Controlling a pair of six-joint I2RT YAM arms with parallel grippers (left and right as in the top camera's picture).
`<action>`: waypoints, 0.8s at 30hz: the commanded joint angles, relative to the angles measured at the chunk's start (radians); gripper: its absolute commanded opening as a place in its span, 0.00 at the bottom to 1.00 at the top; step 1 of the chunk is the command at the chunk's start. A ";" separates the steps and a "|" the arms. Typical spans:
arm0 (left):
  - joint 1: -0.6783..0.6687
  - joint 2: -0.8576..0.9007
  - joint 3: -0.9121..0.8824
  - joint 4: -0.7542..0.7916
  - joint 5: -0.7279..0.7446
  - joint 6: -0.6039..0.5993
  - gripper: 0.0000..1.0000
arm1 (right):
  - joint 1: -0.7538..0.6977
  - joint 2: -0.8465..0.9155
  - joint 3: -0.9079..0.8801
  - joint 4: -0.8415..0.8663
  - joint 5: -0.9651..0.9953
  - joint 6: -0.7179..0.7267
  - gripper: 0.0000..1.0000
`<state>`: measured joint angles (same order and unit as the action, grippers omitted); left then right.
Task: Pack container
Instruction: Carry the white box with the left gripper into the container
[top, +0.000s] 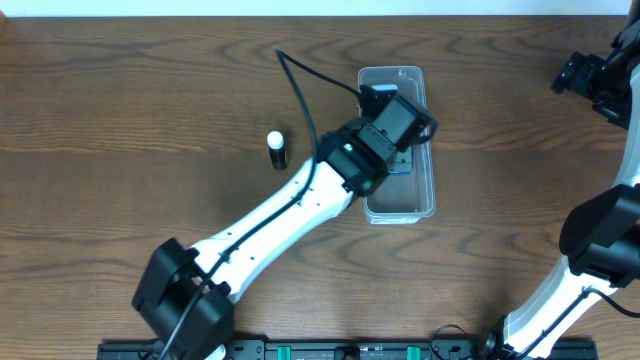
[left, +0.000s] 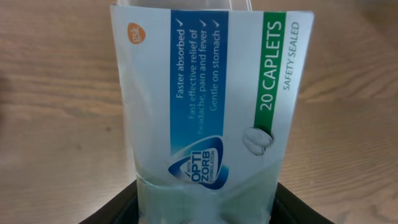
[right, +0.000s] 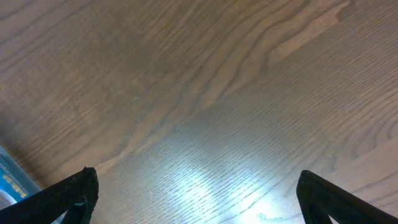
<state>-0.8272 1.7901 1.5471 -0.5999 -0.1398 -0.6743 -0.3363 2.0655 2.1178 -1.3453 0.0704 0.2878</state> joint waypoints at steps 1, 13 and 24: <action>-0.037 0.023 0.006 0.011 -0.026 -0.056 0.53 | -0.003 0.005 0.004 -0.002 0.000 -0.005 0.99; -0.088 0.136 0.006 0.042 -0.026 -0.135 0.53 | -0.003 0.005 0.004 -0.002 0.000 -0.004 0.99; -0.106 0.215 0.006 0.057 -0.025 -0.151 0.53 | -0.003 0.005 0.004 -0.002 0.000 -0.005 0.99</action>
<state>-0.9260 1.9671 1.5471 -0.5438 -0.1425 -0.8028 -0.3363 2.0655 2.1178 -1.3457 0.0704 0.2878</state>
